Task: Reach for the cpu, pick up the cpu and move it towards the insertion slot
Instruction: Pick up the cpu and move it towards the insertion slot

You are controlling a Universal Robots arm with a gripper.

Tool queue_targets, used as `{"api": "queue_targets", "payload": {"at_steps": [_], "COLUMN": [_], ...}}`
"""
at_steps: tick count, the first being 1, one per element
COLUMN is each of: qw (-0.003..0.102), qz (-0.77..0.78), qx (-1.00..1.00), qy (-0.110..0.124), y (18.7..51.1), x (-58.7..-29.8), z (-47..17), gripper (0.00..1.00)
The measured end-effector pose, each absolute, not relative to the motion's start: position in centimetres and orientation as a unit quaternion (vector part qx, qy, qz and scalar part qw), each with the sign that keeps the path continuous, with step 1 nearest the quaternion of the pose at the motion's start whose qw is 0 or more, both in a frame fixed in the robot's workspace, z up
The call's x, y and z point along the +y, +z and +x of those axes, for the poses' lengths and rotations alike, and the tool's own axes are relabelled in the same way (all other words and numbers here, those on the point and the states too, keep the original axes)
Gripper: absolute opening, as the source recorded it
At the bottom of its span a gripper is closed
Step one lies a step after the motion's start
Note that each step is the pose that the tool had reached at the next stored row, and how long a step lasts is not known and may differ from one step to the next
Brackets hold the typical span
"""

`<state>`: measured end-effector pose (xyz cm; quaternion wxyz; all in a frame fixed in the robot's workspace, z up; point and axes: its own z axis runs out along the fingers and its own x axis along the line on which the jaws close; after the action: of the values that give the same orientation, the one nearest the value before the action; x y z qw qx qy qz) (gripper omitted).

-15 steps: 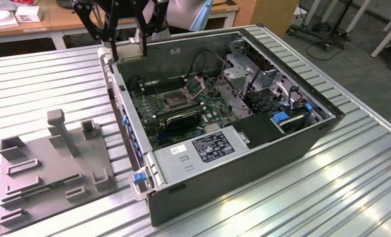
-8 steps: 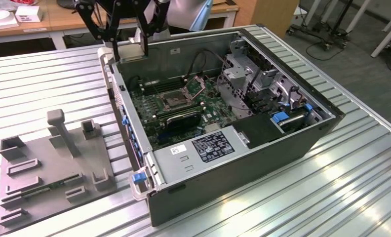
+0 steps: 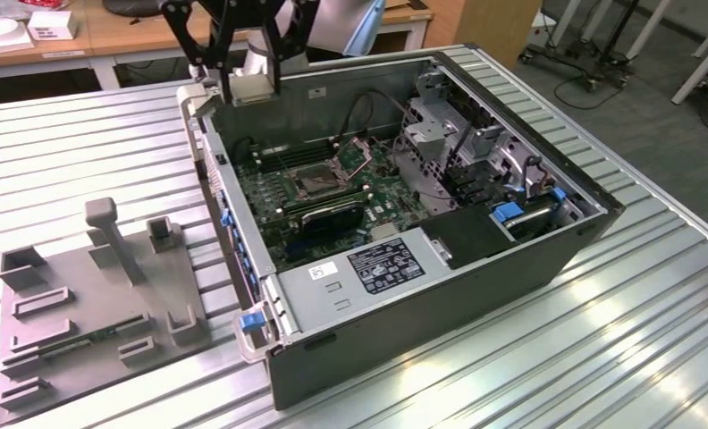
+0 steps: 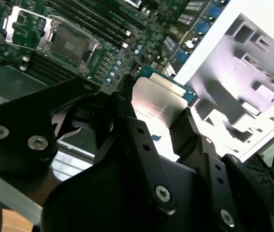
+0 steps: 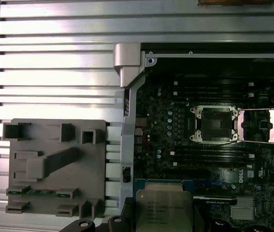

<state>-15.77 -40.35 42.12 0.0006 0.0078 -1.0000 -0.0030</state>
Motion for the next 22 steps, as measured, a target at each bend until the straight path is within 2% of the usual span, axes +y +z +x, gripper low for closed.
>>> {"api": "queue_targets", "payload": {"at_steps": [22], "qw": [0.001], "qz": [0.008], "qx": [-1.000], "qy": [-0.003], "y": [40.2], "x": [-35.6], "z": [-10.2], "gripper": [0.55]}}
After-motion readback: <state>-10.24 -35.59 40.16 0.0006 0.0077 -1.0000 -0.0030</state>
